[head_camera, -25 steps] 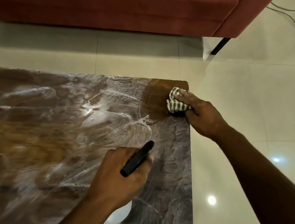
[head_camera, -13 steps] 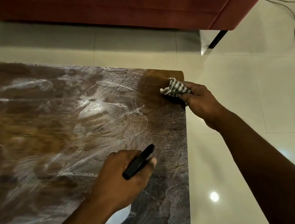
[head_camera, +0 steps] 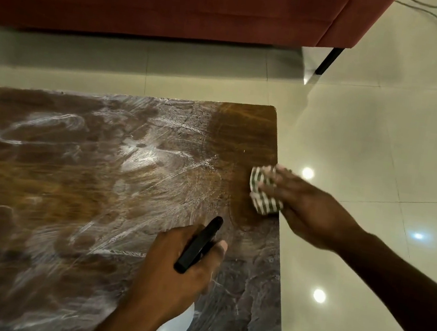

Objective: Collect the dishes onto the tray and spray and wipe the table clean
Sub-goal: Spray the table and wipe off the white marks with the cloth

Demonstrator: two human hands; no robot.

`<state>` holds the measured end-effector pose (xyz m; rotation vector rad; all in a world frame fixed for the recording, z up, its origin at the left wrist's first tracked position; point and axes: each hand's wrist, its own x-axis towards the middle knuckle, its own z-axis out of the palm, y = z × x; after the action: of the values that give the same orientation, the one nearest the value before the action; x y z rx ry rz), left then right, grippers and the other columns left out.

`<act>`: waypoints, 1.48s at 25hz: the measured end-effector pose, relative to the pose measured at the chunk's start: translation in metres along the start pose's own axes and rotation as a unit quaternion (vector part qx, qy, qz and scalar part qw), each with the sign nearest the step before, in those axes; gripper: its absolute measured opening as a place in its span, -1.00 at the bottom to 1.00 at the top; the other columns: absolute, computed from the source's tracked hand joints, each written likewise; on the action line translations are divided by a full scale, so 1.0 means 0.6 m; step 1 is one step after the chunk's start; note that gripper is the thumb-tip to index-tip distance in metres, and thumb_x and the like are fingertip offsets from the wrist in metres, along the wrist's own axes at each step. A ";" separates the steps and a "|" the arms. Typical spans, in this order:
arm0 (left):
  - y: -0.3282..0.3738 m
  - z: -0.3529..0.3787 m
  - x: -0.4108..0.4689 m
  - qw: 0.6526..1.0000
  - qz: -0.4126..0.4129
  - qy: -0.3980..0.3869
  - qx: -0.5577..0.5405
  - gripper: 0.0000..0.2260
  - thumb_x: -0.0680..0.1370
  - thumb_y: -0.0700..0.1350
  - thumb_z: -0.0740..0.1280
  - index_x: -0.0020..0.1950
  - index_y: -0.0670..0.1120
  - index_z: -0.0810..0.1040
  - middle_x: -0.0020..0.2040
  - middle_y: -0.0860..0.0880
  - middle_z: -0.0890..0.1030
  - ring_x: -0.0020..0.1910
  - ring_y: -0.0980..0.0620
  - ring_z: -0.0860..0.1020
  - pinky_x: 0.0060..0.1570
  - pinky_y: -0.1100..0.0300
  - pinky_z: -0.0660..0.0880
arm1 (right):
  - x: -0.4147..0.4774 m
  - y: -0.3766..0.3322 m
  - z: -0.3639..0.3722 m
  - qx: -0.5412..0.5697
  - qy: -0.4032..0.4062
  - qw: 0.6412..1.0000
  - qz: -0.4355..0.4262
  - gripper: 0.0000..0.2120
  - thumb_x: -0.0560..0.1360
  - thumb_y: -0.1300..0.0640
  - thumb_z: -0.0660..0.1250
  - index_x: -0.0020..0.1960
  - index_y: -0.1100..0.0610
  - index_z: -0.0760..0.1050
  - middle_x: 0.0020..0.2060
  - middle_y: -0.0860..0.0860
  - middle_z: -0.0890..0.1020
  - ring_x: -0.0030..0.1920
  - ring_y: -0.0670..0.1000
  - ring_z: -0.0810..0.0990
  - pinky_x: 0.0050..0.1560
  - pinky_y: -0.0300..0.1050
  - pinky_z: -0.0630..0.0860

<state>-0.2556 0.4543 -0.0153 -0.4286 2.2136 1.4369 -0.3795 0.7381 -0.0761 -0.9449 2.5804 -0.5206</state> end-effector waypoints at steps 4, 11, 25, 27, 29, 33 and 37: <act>0.007 0.001 -0.013 0.999 0.001 0.029 -0.019 -0.65 0.48 0.25 0.41 -0.17 -0.04 0.60 -0.38 -0.19 0.60 -0.43 -0.28 0.62 -0.29 -0.28 0.62 | 0.184 -0.045 -0.004 0.048 0.046 0.982 0.175 -0.41 0.64 0.15 0.19 0.66 -0.05 0.27 0.71 0.04 0.15 0.72 0.15 0.01 0.67 0.26 0.10; 0.005 -0.019 -0.023 0.999 0.000 0.046 -0.007 -0.66 0.61 0.09 0.44 -0.23 -0.14 0.60 -0.43 -0.20 0.57 -0.46 -0.23 0.59 -0.28 -0.27 0.60 | 0.003 -0.121 0.063 0.015 -0.130 0.983 -0.126 -0.42 0.65 -0.04 0.12 0.67 -0.14 0.21 0.71 -0.04 0.12 0.72 0.05 0.01 0.64 0.24 0.21; -0.061 0.045 -0.119 0.999 -0.032 -0.009 0.027 -0.50 0.59 0.20 0.42 -0.32 -0.16 0.47 -0.43 -0.25 0.54 -0.41 -0.29 0.57 -0.25 -0.22 0.58 | 0.038 -0.051 0.002 0.212 -0.014 0.971 0.108 -0.52 0.69 0.25 0.31 0.56 -0.07 0.44 0.63 -0.09 0.32 0.67 -0.10 0.15 0.70 -0.07 0.05; -0.063 0.049 -0.126 0.999 -0.032 -0.018 0.019 -0.52 0.57 0.24 0.44 -0.30 -0.12 0.49 -0.41 -0.24 0.55 -0.41 -0.26 0.59 -0.24 -0.22 0.60 | 0.020 -0.054 0.007 0.232 -0.011 0.964 0.127 -0.52 0.69 0.24 0.31 0.56 -0.08 0.44 0.63 -0.10 0.31 0.66 -0.13 0.14 0.69 -0.10 0.04; -0.066 0.049 -0.131 0.999 -0.030 -0.024 0.013 -0.58 0.57 0.22 0.46 -0.25 -0.10 0.56 -0.39 -0.23 0.57 -0.43 -0.20 0.58 -0.25 -0.20 0.59 | 0.017 -0.065 0.013 0.232 -0.008 0.963 0.138 -0.51 0.69 0.25 0.31 0.56 -0.07 0.43 0.64 -0.08 0.30 0.67 -0.11 0.13 0.69 -0.10 0.03; -0.077 0.051 -0.138 0.999 -0.011 -0.024 0.031 -0.48 0.52 0.35 0.38 -0.26 -0.11 0.52 -0.41 -0.20 0.57 -0.42 -0.23 0.61 -0.26 -0.20 0.62 | 0.024 -0.085 0.014 0.247 0.008 0.954 0.172 -0.49 0.68 0.28 0.32 0.55 -0.09 0.41 0.64 -0.03 0.31 0.68 -0.05 0.13 0.71 0.01 0.03; -0.081 0.066 -0.140 0.999 -0.017 -0.025 0.040 -0.49 0.45 0.40 0.37 -0.28 -0.05 0.49 -0.43 -0.19 0.57 -0.44 -0.20 0.65 -0.30 -0.19 0.63 | 0.020 -0.089 0.018 0.264 -0.005 0.949 0.174 -0.48 0.67 0.31 0.32 0.56 -0.06 0.44 0.65 -0.03 0.30 0.69 -0.04 0.12 0.71 0.04 0.01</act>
<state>-0.1523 0.4717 -0.0210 -0.3965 2.2040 1.3233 -0.3545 0.6895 -0.0639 -0.3015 2.3265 -1.0212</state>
